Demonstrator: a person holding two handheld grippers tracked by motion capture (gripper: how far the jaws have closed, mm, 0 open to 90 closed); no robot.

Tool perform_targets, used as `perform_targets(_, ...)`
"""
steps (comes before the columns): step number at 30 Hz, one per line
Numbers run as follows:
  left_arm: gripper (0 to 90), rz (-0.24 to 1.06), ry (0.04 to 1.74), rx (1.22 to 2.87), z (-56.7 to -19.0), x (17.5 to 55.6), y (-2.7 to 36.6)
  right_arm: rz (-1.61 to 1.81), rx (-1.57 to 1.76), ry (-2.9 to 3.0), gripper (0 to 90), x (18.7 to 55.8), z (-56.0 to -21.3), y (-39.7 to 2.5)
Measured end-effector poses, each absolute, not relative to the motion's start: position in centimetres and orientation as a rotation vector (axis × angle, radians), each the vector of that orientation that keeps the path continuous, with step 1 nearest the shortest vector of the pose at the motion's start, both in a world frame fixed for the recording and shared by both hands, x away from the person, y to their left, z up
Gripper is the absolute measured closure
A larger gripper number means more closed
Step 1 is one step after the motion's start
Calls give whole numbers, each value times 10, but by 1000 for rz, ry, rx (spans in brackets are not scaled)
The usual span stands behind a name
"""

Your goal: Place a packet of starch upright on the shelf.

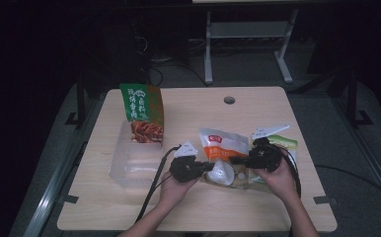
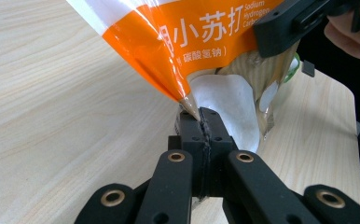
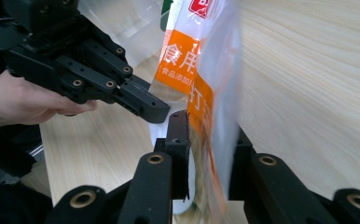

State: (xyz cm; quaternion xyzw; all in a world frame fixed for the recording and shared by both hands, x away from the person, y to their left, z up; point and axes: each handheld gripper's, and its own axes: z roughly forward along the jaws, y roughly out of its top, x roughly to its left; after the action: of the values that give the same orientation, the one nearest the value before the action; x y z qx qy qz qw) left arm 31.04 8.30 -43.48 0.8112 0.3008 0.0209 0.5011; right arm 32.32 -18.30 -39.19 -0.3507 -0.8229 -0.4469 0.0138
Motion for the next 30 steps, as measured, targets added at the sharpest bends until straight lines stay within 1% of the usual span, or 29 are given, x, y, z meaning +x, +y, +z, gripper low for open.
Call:
perform_targets(2,899,56,724,1967,-435,310,83,-1375,-1105,-2574,790,324,-394,-180)
perform_targets(3,898,57,724,1968,-435,310,83,-1362,-1111,-2583,830,324,-395,-179)
perform_targets(4,898,59,720,1978,-435,310,83,-1362,-1120,-2587,850,324,-396,-178)
perform_targets(5,897,59,720,1978,-435,310,83,-1362,-1120,-2587,850,324,-396,-178)
perform_targets(6,894,57,726,1969,-436,310,83,-1357,-1125,-2590,881,324,-397,-178)
perform_targets(7,887,54,731,1965,-436,309,83,-1353,-1121,-2592,891,323,-397,-178)
perform_targets(10,857,51,741,1956,-436,307,86,-1368,-1118,-2585,895,321,-396,-180)
perform_targets(15,740,77,732,1950,-433,301,91,-1404,-1124,-2588,897,314,-393,-184)
perform_targets(17,707,102,725,1955,-430,297,92,-1421,-1122,-2595,897,312,-391,-186)
perform_targets(24,661,123,685,1988,-427,288,96,-1462,-1135,-2616,898,309,-387,-187)
perform_targets(30,651,122,664,2009,-427,283,101,-1472,-1138,-2621,898,308,-385,-186)
